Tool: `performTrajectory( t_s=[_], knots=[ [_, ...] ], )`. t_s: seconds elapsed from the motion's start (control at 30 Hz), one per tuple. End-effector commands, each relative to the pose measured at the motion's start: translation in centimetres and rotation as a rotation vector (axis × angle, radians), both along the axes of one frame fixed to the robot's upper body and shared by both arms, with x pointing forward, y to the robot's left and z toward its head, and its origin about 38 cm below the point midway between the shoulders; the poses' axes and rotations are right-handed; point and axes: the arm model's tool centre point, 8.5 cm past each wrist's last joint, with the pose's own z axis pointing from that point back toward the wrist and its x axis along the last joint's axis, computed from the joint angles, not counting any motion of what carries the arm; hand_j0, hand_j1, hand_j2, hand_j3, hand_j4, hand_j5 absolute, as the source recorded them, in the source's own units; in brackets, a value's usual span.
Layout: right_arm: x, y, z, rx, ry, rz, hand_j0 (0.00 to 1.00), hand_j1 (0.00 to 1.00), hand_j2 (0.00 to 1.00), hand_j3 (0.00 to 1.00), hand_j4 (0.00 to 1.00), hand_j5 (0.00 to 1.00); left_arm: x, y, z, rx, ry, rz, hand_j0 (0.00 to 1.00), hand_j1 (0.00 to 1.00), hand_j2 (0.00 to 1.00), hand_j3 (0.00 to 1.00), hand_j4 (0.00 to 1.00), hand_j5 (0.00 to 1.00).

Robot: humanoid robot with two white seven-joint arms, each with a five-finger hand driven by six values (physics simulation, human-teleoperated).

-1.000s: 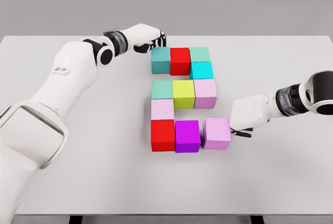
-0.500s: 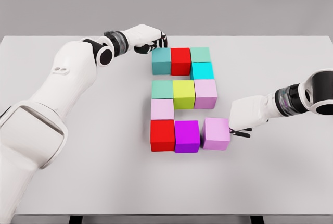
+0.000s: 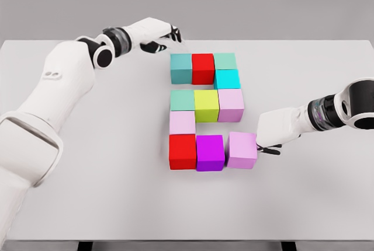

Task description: Assemble the squares on the desktop into the number 2

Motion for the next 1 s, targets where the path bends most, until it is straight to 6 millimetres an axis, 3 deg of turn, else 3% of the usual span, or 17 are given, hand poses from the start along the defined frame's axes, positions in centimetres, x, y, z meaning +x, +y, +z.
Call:
performTrajectory(
  t_s=[0.0,0.03,0.1,0.2,0.3,0.37,0.47,0.63,0.97],
  knots=[
    [0.0,0.0,0.0,0.002,0.001,-0.004,0.14,0.14,0.14,0.14,0.14,0.14,0.3,2.5,1.9,-0.078,-0.032,0.011,0.82,0.82,0.82,0.82,0.82,0.82],
    [0.1,-0.1,0.0,0.000,0.000,-0.006,0.14,0.14,0.14,0.14,0.14,0.14,0.3,4.1,2.2,-0.087,-0.040,0.033,1.00,1.00,1.00,1.00,1.00,1.00],
    [0.2,-0.3,0.0,-0.002,0.000,-0.012,0.14,0.14,0.14,0.14,0.14,0.14,-0.6,6.1,2.6,-0.113,-0.062,0.000,1.00,1.00,1.00,1.00,1.00,1.00],
    [0.3,-0.6,0.0,-0.005,0.000,-0.021,0.14,0.14,0.14,0.14,0.14,0.14,-4.9,10.6,3.6,-0.184,-0.124,-0.116,1.00,1.00,1.00,1.00,1.00,1.00],
    [0.5,-0.9,-0.2,-0.010,0.000,-0.032,0.14,0.14,0.14,0.14,0.14,0.14,-7.8,12.7,3.3,-0.199,-0.107,-0.153,1.00,1.00,1.00,1.00,1.00,1.00],
    [0.8,-1.1,-0.3,-0.013,0.001,-0.043,0.14,0.14,0.14,0.14,0.14,0.14,-8.7,13.1,1.4,-0.201,-0.072,-0.150,1.00,1.00,1.00,1.00,1.00,1.00],
    [1.2,-1.0,-0.6,-0.016,0.005,-0.050,0.14,0.14,0.14,0.14,0.14,0.14,-9.4,12.8,0.5,-0.203,-0.054,-0.160,1.00,1.00,1.00,1.00,1.00,1.00],
    [1.5,-0.6,-0.8,-0.012,0.007,-0.048,0.14,0.14,0.14,0.14,0.14,0.14,-9.5,13.8,0.4,-0.189,-0.048,-0.145,1.00,1.00,1.00,1.00,1.00,1.00],
    [1.4,0.1,-0.8,-0.004,0.006,-0.032,0.13,0.13,0.13,0.13,0.13,0.13,-10.2,13.7,-1.2,-0.195,-0.018,-0.145,1.00,1.00,1.00,1.00,1.00,1.00]
  ],
)
